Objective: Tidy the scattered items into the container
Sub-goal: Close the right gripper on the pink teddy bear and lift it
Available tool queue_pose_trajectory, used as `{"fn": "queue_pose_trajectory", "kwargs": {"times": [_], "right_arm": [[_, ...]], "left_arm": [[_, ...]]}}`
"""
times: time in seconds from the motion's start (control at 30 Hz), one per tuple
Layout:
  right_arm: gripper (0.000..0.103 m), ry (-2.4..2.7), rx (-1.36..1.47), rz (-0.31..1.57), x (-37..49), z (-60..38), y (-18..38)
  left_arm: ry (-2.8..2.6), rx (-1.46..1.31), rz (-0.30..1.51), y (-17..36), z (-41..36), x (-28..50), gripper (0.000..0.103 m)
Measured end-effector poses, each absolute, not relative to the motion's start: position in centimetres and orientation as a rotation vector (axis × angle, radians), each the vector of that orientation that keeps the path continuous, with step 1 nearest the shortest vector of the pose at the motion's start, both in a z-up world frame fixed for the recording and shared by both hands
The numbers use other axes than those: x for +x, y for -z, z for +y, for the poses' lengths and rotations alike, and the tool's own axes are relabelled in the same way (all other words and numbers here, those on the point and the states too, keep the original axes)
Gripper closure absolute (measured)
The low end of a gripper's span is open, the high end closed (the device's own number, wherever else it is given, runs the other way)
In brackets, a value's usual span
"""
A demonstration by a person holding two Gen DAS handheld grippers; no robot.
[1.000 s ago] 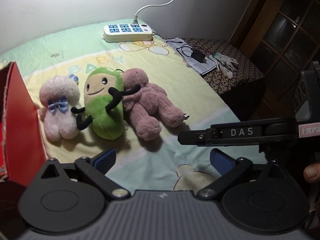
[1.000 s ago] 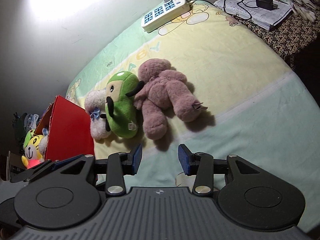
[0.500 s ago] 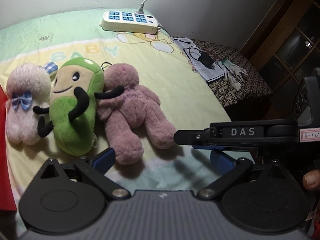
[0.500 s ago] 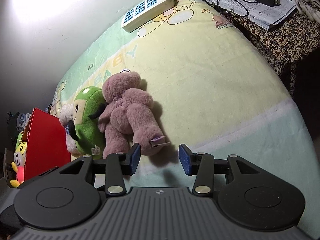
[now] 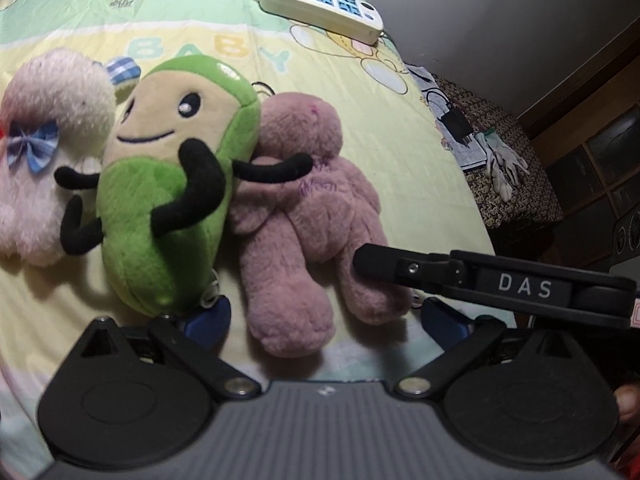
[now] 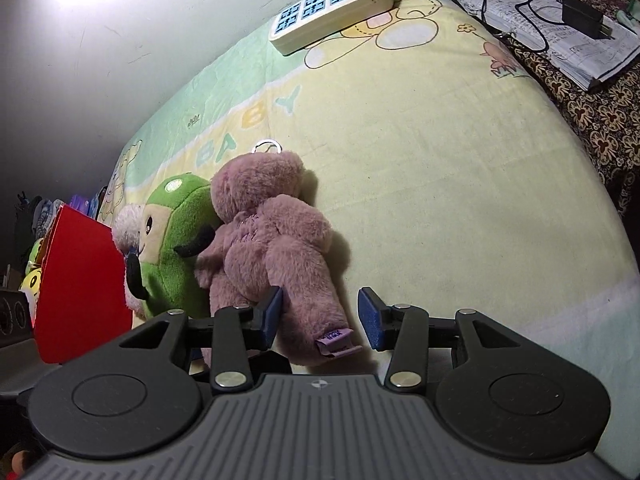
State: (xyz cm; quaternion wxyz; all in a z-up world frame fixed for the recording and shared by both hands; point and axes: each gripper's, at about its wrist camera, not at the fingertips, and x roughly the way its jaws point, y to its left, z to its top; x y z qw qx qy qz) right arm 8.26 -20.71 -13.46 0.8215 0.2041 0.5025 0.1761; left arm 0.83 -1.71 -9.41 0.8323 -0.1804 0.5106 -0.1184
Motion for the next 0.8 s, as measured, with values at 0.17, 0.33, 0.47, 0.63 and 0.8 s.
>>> {"fn": "queue_pose_trajectory", "kwargs": {"times": [0.17,0.33,0.47,0.63,0.8], "right_arm": [[0.060,-0.411,0.364,1.052,9.2,-19.6,13.4],[0.073,-0.446,0.348,1.074,9.2,-19.3,13.6],[0.075,-0.452,0.358,1.093,8.9,-19.5,13.6],[0.075,-0.459,0.346,1.114,7.1,-19.5,12.9],[0.075,-0.469,0.330,1.149,4.3,-19.8,12.5]], "left_arm": [[0.238,-0.318,1.096,9.4,-2.7,1.5,0.001],[0.267,-0.326,1.071,9.6,-2.8,1.7,0.001],[0.290,-0.322,1.074,9.5,-3.2,1.5,0.009],[0.349,-0.289,1.099,9.3,-3.6,0.1,0.010],[0.445,-0.181,1.110,8.7,-4.5,-3.3,0.010]]}}
